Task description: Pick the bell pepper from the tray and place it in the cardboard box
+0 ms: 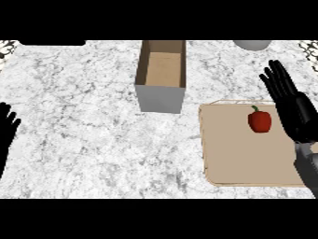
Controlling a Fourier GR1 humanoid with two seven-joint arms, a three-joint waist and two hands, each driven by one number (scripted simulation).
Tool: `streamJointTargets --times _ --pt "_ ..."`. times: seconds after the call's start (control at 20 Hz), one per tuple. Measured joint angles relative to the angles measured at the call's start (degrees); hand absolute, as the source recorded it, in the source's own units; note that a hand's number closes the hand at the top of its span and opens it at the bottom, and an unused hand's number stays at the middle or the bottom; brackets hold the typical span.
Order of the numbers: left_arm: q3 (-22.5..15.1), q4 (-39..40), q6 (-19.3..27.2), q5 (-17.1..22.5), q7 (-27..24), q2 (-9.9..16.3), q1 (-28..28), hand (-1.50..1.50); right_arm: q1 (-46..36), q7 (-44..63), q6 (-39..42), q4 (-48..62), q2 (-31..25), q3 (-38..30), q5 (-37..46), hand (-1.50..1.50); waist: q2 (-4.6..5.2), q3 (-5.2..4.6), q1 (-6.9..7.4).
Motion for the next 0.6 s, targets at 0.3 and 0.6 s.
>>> streamJointTargets --times 0.3,0.6 --pt "-6.91 -3.01 -5.14 -4.49 -3.37 0.13 -5.36 0.00 2.45 5.80 -14.13 4.05 1.63 -0.63 5.97 -1.50 1.29 0.48 -2.33" --pt "-11.97 -4.76 -8.61 -6.58 -4.38 -0.08 -7.95 0.00 6.93 6.62 -27.01 11.37 -6.24 2.61 22.15 -1.50 1.81 0.11 -4.66"
